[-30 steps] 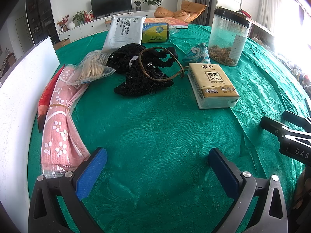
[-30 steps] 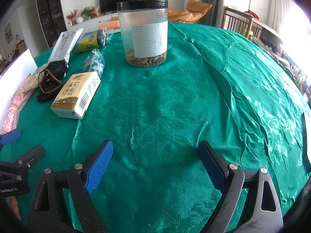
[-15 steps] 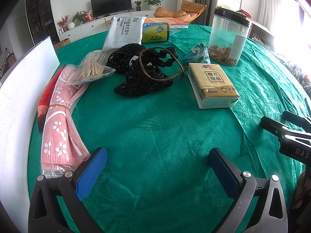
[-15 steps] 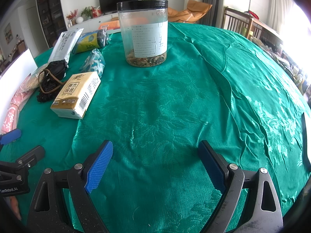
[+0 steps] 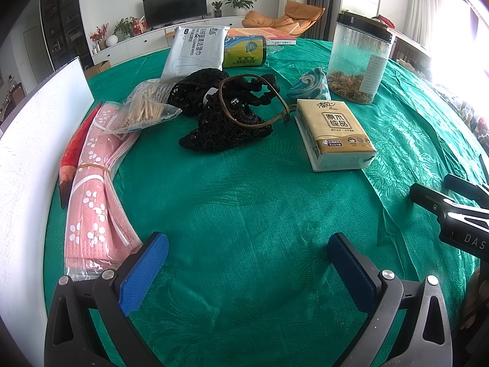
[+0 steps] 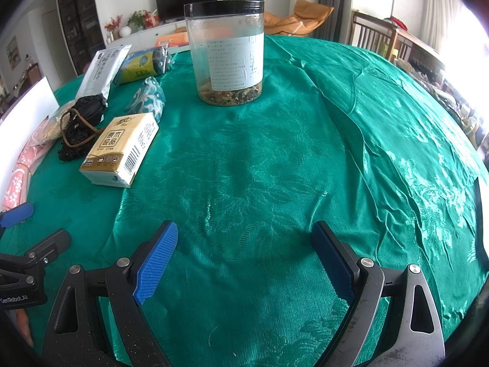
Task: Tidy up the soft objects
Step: 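Close the left tool on the pink floral-patterned bag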
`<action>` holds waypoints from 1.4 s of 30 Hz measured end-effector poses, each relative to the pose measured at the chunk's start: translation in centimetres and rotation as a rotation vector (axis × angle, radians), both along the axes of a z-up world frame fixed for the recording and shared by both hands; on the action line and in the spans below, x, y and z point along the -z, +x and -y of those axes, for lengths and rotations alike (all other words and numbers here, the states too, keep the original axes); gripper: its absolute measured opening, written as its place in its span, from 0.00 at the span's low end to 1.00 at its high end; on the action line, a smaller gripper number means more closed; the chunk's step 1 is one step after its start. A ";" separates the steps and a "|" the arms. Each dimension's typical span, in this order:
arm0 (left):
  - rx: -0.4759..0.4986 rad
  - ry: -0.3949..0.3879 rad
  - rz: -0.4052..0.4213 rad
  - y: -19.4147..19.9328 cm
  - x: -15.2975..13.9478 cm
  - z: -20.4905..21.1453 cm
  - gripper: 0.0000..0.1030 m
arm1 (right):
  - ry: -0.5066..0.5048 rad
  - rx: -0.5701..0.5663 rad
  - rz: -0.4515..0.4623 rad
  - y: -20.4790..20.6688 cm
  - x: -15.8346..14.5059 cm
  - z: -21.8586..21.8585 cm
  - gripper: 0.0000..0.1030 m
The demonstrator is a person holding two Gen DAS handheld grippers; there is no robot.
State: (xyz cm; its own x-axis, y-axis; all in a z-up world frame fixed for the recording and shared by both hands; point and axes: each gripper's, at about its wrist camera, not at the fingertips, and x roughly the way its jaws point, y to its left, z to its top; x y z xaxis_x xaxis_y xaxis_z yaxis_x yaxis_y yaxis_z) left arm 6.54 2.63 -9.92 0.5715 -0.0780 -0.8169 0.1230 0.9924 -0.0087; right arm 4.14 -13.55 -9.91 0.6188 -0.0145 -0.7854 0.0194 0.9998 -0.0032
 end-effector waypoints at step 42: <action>-0.166 -0.267 -0.036 -4.7 -6.2 -11.0 0.28 | 0.189 -0.146 -0.122 4.8 -2.7 -6.3 0.56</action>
State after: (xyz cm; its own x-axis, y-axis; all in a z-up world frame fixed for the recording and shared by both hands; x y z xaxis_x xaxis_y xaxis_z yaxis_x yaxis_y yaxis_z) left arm 1.88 13.65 -3.75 0.5656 -0.2008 -0.7999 -0.0454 0.9609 -0.2733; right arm 8.92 -7.21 -7.16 0.5044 0.2223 -0.8344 -0.1145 0.9750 0.1906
